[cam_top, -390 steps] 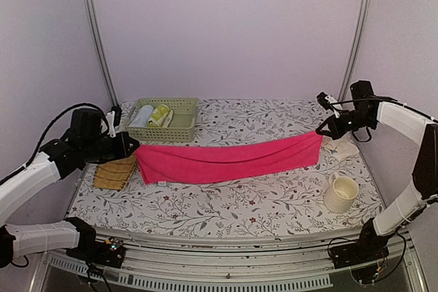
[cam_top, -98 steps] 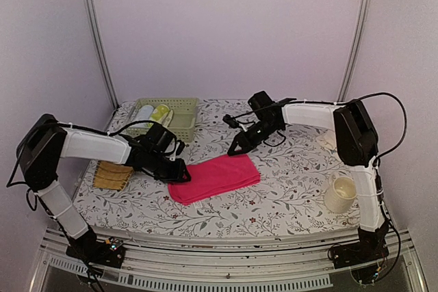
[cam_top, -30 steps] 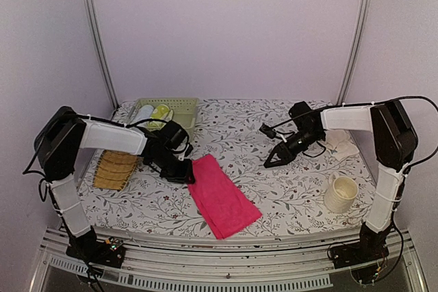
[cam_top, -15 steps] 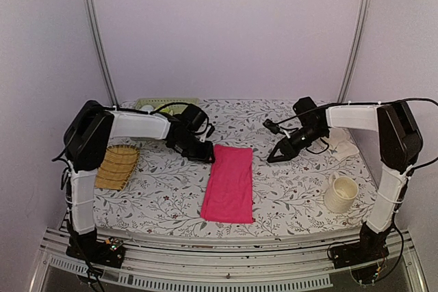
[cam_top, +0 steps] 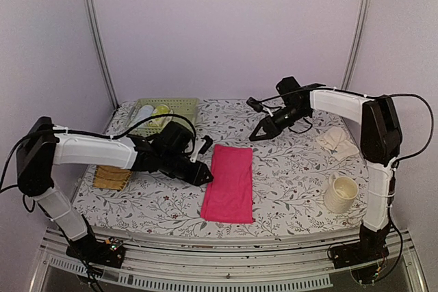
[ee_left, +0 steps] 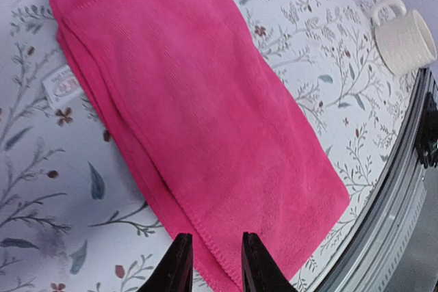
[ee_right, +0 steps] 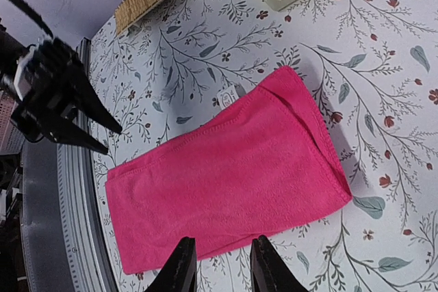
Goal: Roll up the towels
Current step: Smooth out the towel at the center of the board.
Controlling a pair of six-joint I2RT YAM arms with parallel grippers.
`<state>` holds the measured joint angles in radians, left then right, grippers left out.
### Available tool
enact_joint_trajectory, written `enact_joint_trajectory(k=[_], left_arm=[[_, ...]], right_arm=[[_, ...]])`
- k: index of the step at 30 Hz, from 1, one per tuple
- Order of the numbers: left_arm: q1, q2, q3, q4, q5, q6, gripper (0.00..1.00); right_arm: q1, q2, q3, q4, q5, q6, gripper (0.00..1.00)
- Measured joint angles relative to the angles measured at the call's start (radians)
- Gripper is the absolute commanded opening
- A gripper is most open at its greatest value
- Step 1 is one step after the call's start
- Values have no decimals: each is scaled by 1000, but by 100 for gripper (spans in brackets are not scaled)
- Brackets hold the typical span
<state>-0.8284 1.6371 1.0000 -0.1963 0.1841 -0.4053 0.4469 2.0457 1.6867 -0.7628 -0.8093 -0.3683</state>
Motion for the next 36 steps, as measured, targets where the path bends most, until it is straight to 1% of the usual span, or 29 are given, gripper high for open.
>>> enact_joint_trajectory(k=[5,10,11,15,16,20,23,26,30,33,36], left_arm=[[-97,34,-104,80,22,-22,26],[-153,98,-182,175,21,-64,25],[-158,109,-190,215,21,-73,24],[-184,141,-192,299,13,-97,23],[-194,150,-191,319,10,-101,23],[-240,188,-172,381,-13,-114,22],[-265,211,-154,407,-31,-123,24],[-277,209,-137,378,-57,-122,28],[-283,140,-130,274,-94,-85,32],[-263,63,-115,216,-114,-48,32],[-197,31,-70,214,-96,-20,28]], right_arm=[[79,122,116,-45,-10,32,30],[142,270,230,-77,-17,54,29],[149,302,248,-80,-13,58,28],[153,417,291,-86,56,79,29],[146,429,299,-86,40,84,29],[134,455,378,-90,117,111,30],[131,491,453,-110,129,119,32],[130,486,452,-114,123,111,35],[122,375,320,-109,119,83,38],[100,239,225,-105,99,56,38],[78,123,156,-76,71,31,36]])
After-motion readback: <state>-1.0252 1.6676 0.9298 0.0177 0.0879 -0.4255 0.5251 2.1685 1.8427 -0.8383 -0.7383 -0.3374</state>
